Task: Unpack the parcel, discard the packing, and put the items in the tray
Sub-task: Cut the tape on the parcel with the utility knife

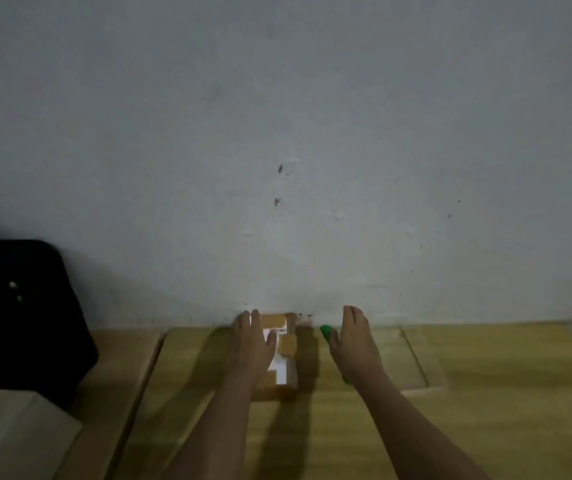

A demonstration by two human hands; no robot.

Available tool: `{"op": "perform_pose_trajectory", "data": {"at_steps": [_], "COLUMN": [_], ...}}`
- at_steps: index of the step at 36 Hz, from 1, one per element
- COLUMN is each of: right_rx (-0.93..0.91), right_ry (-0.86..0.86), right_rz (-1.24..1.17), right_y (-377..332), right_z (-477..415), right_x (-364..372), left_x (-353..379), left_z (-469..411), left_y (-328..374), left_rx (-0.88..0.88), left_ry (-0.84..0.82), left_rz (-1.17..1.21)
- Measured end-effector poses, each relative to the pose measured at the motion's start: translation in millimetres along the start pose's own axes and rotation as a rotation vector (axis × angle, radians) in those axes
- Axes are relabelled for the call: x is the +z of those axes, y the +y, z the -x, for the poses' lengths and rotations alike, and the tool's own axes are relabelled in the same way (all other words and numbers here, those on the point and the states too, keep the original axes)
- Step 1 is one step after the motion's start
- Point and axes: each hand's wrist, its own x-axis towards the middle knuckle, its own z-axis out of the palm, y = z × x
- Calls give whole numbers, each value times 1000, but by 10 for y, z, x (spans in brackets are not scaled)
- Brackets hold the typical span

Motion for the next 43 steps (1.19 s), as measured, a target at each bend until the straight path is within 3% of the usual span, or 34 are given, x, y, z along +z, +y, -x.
{"op": "perform_pose_trajectory", "data": {"at_steps": [5,12,22,28,33,43], "right_rx": [119,265,378,240,117,93], "right_ry": [-66,-45,40,175,124,89], "right_rz": [-90,-20,-138,-319,-408,-273], "right_y": [258,524,508,126,-254,-503], "right_z": [-102,-250,-218,-54,25,-59], "right_x": [523,877,982,856,948,1126], "left_x": [385,691,750,753,708,694], "left_z": [-49,-88,-117,-110,-89,-93], "left_y": [-390,-560,-639,-664,-618,-665], "left_rx": [-146,-151,-180,-193,-199,-183], "left_ry": [52,99,78,32,13,-25], "left_rz": [141,395,384,398,372,381]}}
